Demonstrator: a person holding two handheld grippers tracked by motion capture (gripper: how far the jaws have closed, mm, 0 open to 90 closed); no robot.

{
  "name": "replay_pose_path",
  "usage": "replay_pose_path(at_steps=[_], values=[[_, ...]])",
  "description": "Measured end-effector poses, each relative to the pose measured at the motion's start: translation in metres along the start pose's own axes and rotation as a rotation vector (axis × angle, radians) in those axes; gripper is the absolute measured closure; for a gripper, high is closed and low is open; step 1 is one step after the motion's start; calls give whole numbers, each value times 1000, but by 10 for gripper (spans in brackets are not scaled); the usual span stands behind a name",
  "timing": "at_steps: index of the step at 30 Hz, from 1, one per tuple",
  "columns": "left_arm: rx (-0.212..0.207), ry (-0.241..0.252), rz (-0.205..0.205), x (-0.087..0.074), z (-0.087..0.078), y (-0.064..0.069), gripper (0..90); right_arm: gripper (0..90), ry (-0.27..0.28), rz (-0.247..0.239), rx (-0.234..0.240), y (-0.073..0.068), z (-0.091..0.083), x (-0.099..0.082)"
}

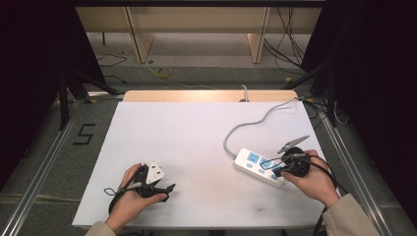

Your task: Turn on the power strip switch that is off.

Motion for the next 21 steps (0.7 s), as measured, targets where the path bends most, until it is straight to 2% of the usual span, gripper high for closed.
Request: replay_pose_path(at_steps=[21], values=[[-2,-1,0,0,0,0,237,900,-25,-9,-5,-1,5,3]])
Point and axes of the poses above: each handheld gripper's, and its own axes: z roughly forward along the jaws, x roughly out of its top, y roughly to its right, the point moved 2 cm from there along z, roughly forward along the jaws
